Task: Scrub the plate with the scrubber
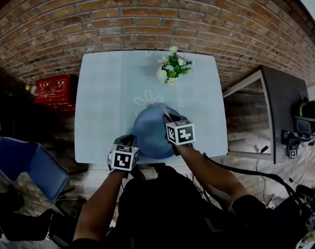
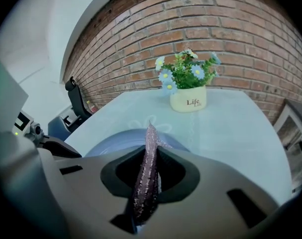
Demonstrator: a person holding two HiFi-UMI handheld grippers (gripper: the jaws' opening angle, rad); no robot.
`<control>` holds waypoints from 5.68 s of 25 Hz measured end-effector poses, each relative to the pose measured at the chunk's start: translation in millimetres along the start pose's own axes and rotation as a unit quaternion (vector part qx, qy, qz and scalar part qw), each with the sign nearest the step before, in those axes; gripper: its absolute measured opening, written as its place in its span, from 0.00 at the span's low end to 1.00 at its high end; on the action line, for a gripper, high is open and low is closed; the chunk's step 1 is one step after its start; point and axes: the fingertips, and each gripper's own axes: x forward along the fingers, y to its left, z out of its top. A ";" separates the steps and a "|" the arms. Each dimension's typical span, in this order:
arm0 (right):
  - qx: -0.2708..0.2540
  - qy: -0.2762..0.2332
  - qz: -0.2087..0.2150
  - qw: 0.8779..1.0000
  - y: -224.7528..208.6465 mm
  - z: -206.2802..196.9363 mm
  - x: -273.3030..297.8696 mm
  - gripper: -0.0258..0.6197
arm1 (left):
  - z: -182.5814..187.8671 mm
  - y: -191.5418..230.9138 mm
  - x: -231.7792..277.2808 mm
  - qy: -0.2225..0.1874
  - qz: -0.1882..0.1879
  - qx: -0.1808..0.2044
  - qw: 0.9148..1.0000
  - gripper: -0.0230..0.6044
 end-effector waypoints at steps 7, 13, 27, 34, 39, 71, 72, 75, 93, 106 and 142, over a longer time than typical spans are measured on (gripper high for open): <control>-0.004 -0.002 0.025 1.000 8.5 0.6 15.5 0.14 | 0.7 -0.7 -2.2 -0.003 -0.005 -0.008 1.000 0.10; -0.007 0.002 0.048 0.999 18.8 3.7 26.6 0.14 | 0.7 -0.1 -1.0 -0.007 -0.001 -0.008 1.000 0.10; -0.018 0.020 0.093 0.995 45.3 8.6 33.5 0.14 | -1.7 3.1 -2.3 -0.020 -0.003 -0.024 1.000 0.10; -0.038 0.035 0.116 0.992 60.9 6.4 36.1 0.15 | -0.5 1.6 -1.4 -0.019 -0.007 -0.030 0.999 0.10; -0.046 0.046 0.129 0.990 69.7 1.7 38.6 0.15 | -0.5 2.7 -0.5 -0.024 -0.006 -0.023 0.999 0.10; -0.119 0.126 0.199 0.965 137.0 -34.9 21.0 0.15 | -15.6 2.8 -36.6 -0.059 0.003 -0.068 0.996 0.08; -0.123 0.129 0.202 0.963 139.5 -37.9 19.2 0.15 | -17.2 3.5 -37.2 -0.059 0.004 -0.068 0.996 0.08; -0.126 0.133 0.208 0.961 144.8 -43.8 14.9 0.15 | -20.7 4.8 -39.4 -0.059 0.006 -0.068 0.996 0.08; -0.129 0.188 0.265 0.937 162.9 -77.4 -10.2 0.15 | -15.4 22.8 -44.5 -0.072 0.022 -0.086 0.993 0.08; -0.124 0.231 0.313 0.913 162.7 -101.1 -32.9 0.15 | -5.1 24.8 -38.3 -0.078 0.025 -0.090 0.993 0.08; -0.019 0.161 0.333 0.929 82.8 -57.4 -62.4 0.14 | 2.1 9.8 -13.8 -0.068 0.008 -0.083 0.994 0.08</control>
